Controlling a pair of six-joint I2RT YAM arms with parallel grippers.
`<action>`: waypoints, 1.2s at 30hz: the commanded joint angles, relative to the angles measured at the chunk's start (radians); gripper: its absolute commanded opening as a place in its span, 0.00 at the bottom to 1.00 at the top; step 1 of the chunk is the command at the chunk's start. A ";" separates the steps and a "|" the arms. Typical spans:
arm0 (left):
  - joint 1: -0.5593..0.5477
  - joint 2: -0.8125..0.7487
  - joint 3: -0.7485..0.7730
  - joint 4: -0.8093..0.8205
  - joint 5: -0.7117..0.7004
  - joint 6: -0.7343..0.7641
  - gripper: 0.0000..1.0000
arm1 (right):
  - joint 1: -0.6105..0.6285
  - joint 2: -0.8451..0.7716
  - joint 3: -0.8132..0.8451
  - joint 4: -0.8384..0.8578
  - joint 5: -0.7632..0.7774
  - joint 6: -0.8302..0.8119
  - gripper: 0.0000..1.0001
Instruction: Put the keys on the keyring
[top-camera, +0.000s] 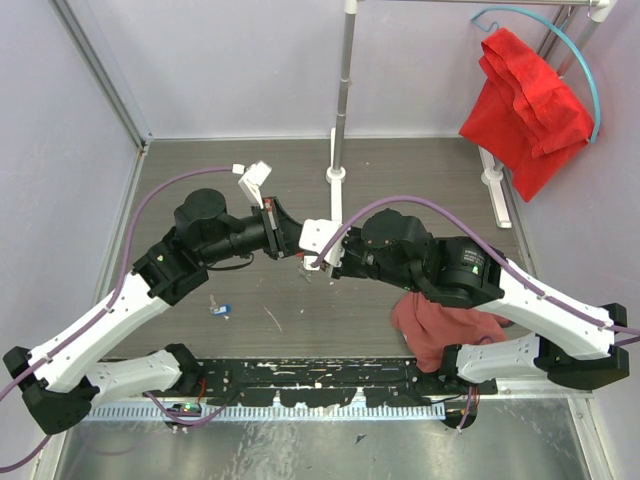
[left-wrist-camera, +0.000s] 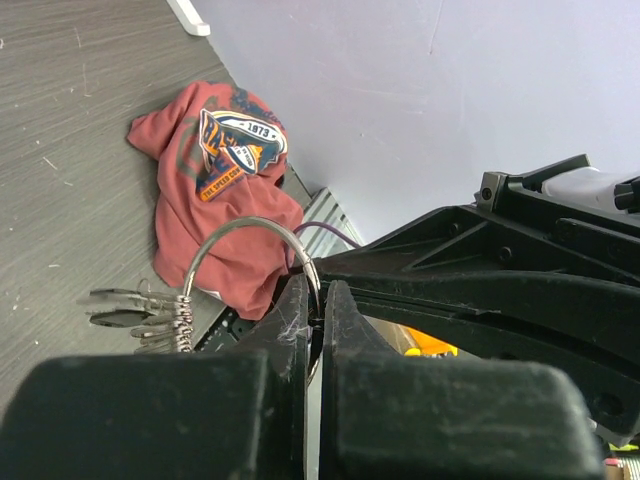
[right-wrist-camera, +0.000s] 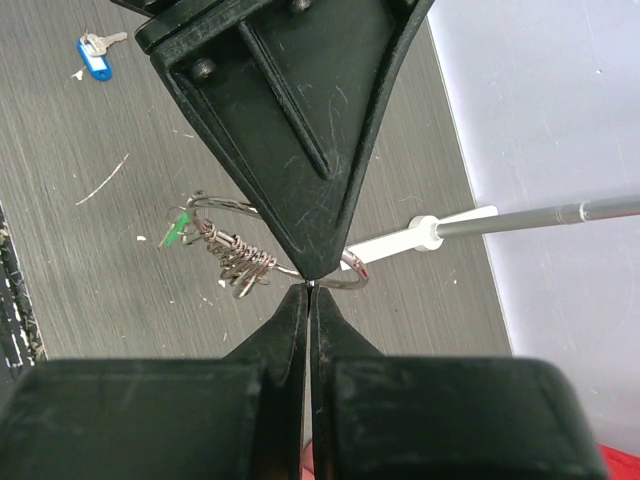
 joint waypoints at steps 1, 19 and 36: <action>-0.004 0.001 0.025 0.030 0.020 -0.010 0.00 | -0.002 -0.018 0.025 0.094 0.002 -0.009 0.02; -0.002 -0.102 -0.064 0.141 -0.113 -0.077 0.00 | -0.002 -0.210 0.000 0.205 0.151 0.499 0.61; -0.002 -0.166 -0.143 0.313 -0.188 -0.123 0.00 | -0.002 -0.286 -0.295 0.601 0.243 1.208 0.58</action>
